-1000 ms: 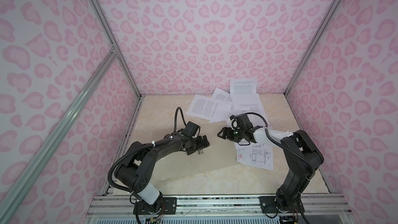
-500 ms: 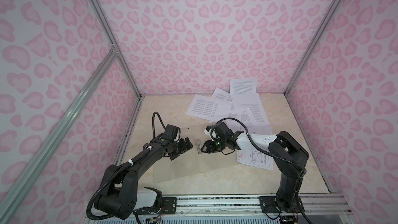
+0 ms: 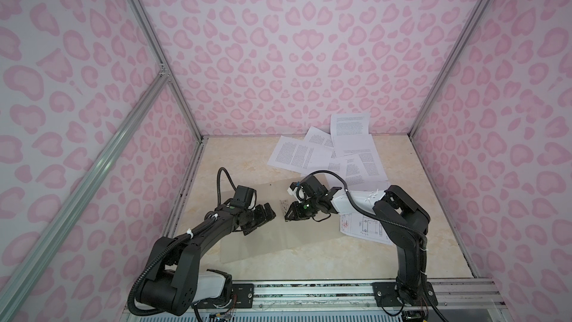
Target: Put the files into the folder
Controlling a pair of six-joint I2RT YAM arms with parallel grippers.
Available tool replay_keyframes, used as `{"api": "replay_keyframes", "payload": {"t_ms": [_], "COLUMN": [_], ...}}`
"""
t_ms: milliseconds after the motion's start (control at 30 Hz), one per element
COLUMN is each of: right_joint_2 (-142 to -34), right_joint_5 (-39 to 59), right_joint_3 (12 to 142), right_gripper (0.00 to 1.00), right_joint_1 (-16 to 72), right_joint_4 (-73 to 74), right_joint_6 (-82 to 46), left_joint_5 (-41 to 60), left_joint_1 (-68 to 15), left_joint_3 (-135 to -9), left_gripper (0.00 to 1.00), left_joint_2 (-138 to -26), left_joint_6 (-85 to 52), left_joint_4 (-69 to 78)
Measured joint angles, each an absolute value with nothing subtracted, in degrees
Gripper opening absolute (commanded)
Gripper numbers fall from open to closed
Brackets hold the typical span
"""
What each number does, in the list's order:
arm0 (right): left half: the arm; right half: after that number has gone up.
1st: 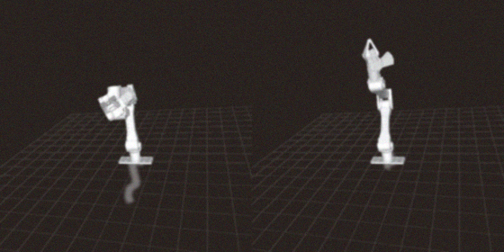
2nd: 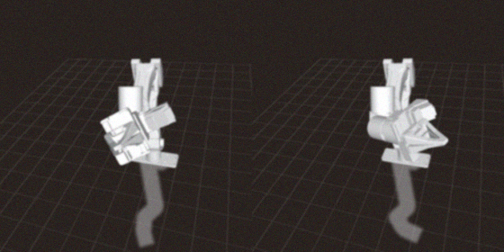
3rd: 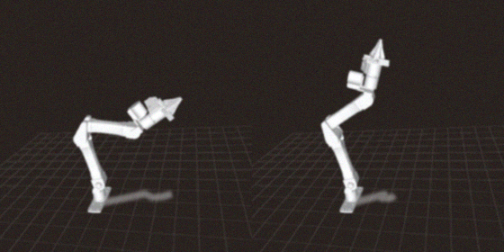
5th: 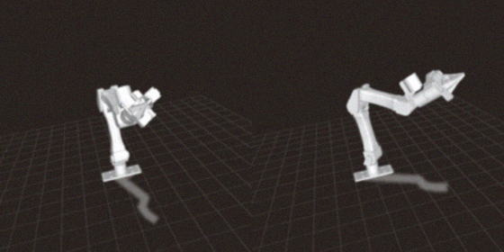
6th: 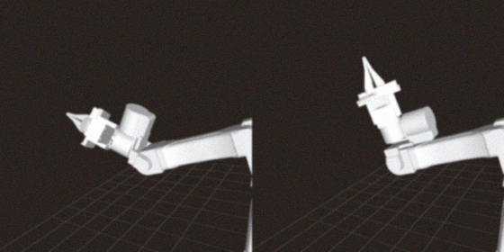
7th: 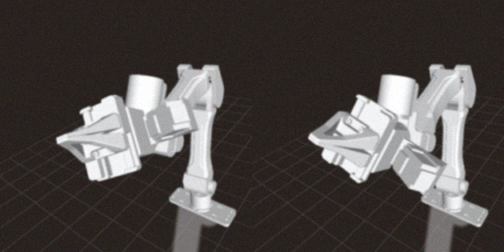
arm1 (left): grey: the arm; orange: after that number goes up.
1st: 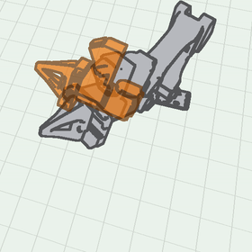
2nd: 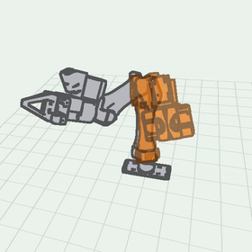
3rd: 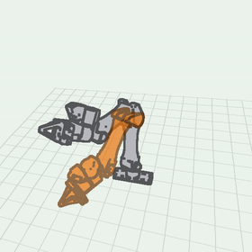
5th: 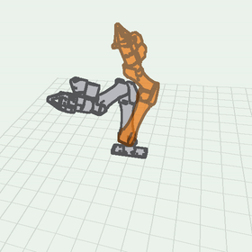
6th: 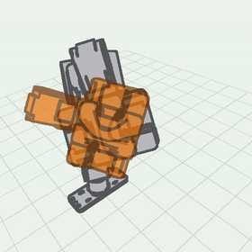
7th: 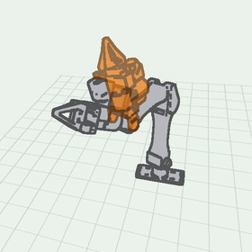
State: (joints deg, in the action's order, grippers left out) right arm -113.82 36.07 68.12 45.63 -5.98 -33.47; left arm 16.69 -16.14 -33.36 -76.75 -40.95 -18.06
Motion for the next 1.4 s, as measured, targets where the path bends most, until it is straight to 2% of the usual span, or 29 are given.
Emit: {"api": "replay_keyframes", "payload": {"t_ms": [200, 433, 633, 800, 1067, 1400], "right_joint_2": [-115.0, -115.9, -116.4, -116.7, -116.4, -111.4], "right_joint_5": [36.5, 37.6, 37.9, 38.0, 41.2, 38.4], "right_joint_3": [68.7, 69.2, 69.2, 67.9, 59.8, 61.3], "right_gripper": [0.25, 0.19, 0.01, 0.0, 0.0, 0.0], "right_joint_1": [45.9, 46.0, 46.0, 45.7, 42.7, 44.4], "right_joint_4": [-6.1, -5.8, -5.6, -3.9, 9.4, 6.9], "right_joint_6": [-33.7, -34.1, -35.4, -36.8, -45.6, -47.4], "left_joint_5": [16.7, 16.7, 16.6, 16.7, 18.2, 18.7], "left_joint_1": [-16.1, -16.1, -16.1, -16.1, -16.2, -16.2], "left_joint_3": [-32.6, -31.9, -31.5, -31.4, -31.5, -31.5], "left_gripper": [0.98, 0.98, 0.98, 0.97, 0.98, 0.98], "left_joint_2": [-76.6, -76.6, -76.6, -76.8, -78.5, -78.7], "left_joint_6": [-41.1, -41.1, -41.4, -41.5, -42.0, -42.0], "left_joint_4": [-15.7, -13.2, -11.7, -11.2, -7.5, -7.0]}}
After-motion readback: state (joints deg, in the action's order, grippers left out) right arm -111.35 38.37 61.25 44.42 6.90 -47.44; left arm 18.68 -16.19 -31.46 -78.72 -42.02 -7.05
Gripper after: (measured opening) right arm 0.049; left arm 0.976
